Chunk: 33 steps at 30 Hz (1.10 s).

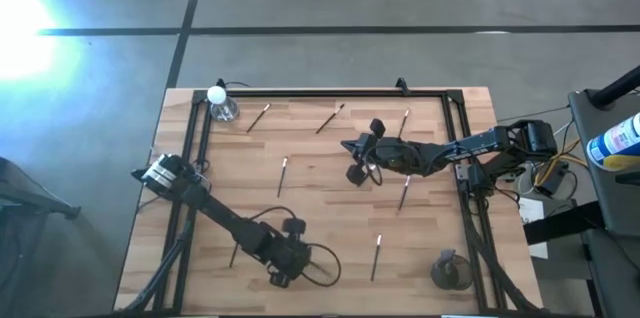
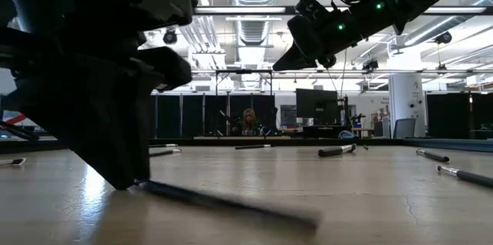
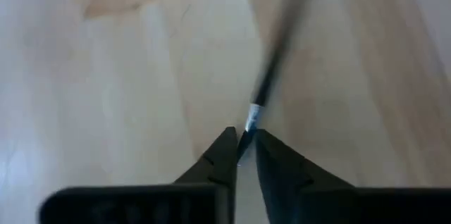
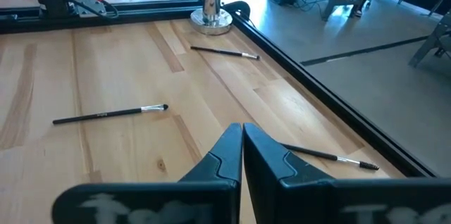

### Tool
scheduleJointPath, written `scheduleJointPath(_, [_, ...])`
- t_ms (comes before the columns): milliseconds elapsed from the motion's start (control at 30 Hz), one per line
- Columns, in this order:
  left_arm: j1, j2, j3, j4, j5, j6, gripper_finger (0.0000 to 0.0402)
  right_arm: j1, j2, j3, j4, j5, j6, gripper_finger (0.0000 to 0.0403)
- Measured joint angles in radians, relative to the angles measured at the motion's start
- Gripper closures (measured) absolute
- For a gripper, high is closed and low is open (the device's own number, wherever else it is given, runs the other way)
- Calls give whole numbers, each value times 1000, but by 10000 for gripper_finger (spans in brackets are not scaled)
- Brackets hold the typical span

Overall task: Pick & Place Makeup Brushes
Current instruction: Put the black liner brush into the makeup holder

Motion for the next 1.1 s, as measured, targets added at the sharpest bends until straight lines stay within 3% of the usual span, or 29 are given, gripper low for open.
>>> scheduleJointPath(100, [-7,0,-31,11,-23,-52,392,3,0,0,-21,-40,-11,394])
scheduleJointPath(233, [-21,-8,-99,49,-95,-116,396,54,0,0,-34,-48,-17,394])
scheduleJointPath(400, [-24,-56,-205,205,-124,-166,400,180,0,0,-78,-53,5,394])
scheduleJointPath(600, [-26,-97,-312,383,-144,-170,401,350,70,1,-83,-55,155,387])
scheduleJointPath(833, [-25,-103,-351,451,-182,-187,401,446,227,50,-85,-131,305,328])
scheduleJointPath(1100, [-24,-103,-353,452,-200,-196,401,482,359,164,-95,-253,329,267])
